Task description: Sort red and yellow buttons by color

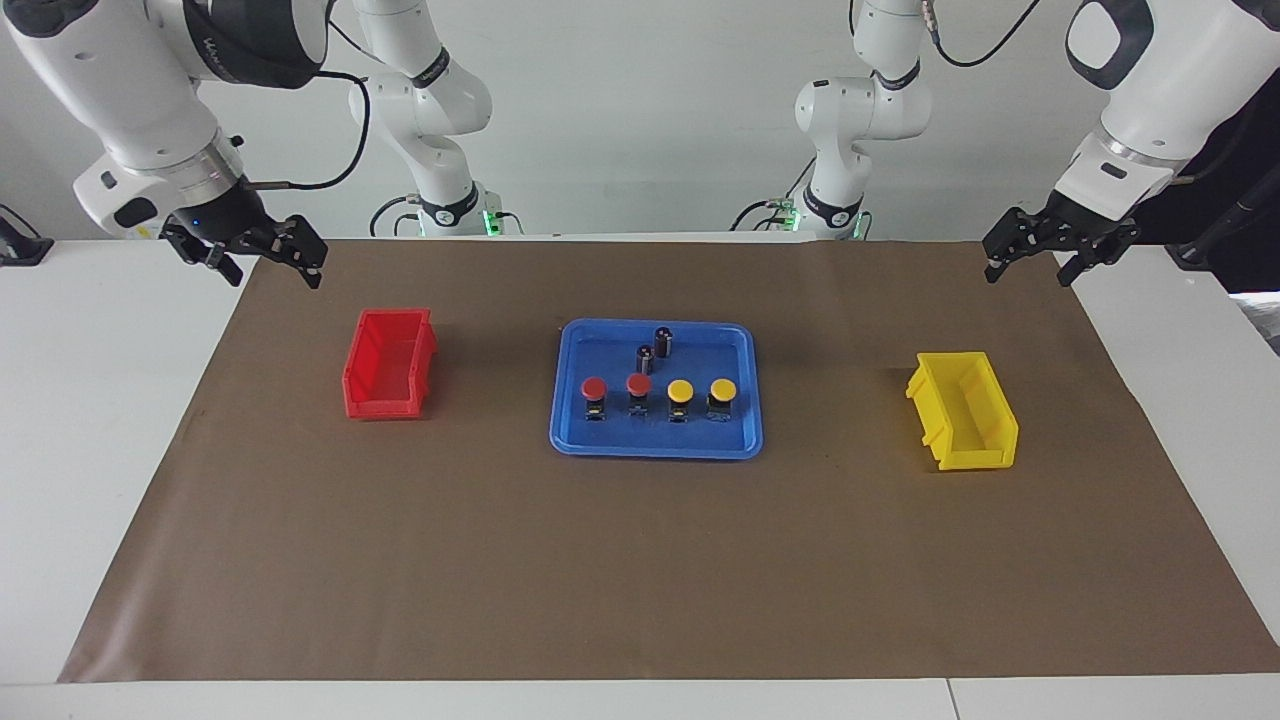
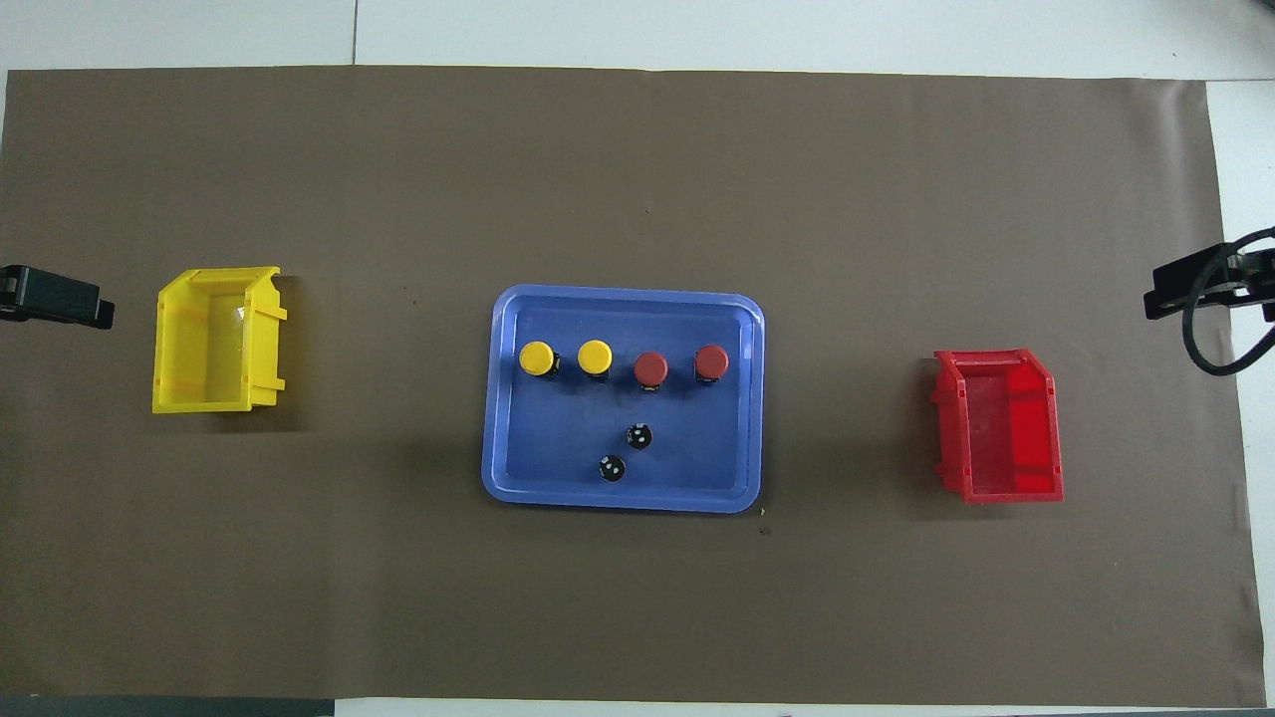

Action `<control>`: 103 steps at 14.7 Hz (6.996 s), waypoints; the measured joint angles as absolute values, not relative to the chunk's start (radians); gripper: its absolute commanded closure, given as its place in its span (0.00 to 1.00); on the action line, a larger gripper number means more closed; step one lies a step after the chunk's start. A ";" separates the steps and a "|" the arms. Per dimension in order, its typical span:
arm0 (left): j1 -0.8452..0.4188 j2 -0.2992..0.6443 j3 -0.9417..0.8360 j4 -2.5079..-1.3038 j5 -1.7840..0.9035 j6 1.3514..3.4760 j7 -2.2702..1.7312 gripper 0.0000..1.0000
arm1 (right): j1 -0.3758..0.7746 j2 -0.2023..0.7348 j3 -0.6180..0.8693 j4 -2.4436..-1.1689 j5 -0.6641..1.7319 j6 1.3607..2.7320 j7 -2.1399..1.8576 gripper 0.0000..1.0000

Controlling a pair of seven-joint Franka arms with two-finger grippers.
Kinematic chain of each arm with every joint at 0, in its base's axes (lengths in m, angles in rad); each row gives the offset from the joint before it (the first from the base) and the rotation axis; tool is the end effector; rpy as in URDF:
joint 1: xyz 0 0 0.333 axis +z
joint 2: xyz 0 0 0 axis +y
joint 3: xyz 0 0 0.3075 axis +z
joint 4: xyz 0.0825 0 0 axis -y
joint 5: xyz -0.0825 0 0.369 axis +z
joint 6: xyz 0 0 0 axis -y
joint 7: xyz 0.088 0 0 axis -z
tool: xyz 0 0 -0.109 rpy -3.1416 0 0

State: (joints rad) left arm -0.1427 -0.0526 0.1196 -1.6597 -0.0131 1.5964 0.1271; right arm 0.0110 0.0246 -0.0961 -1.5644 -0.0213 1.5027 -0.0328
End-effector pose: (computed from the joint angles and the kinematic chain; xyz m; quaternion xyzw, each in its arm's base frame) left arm 0.5248 -0.0119 0.6033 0.9971 -0.0749 -0.0050 0.0100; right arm 0.5366 -0.0476 0.5981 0.9987 -0.0264 -0.0437 0.0093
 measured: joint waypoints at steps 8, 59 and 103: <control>-0.143 -0.053 0.120 -1.660 -0.013 1.596 0.127 0.00 | 0.011 0.025 -0.096 -1.564 -0.021 1.503 -0.033 0.00; -0.110 -0.062 0.119 -1.698 -0.013 1.597 0.128 0.00 | 0.570 0.269 -0.051 -1.946 0.033 2.282 0.509 0.62; -0.707 0.237 0.080 -1.968 -0.013 2.251 -0.721 0.66 | -0.023 -0.243 -0.074 -2.568 0.118 2.330 -0.300 0.38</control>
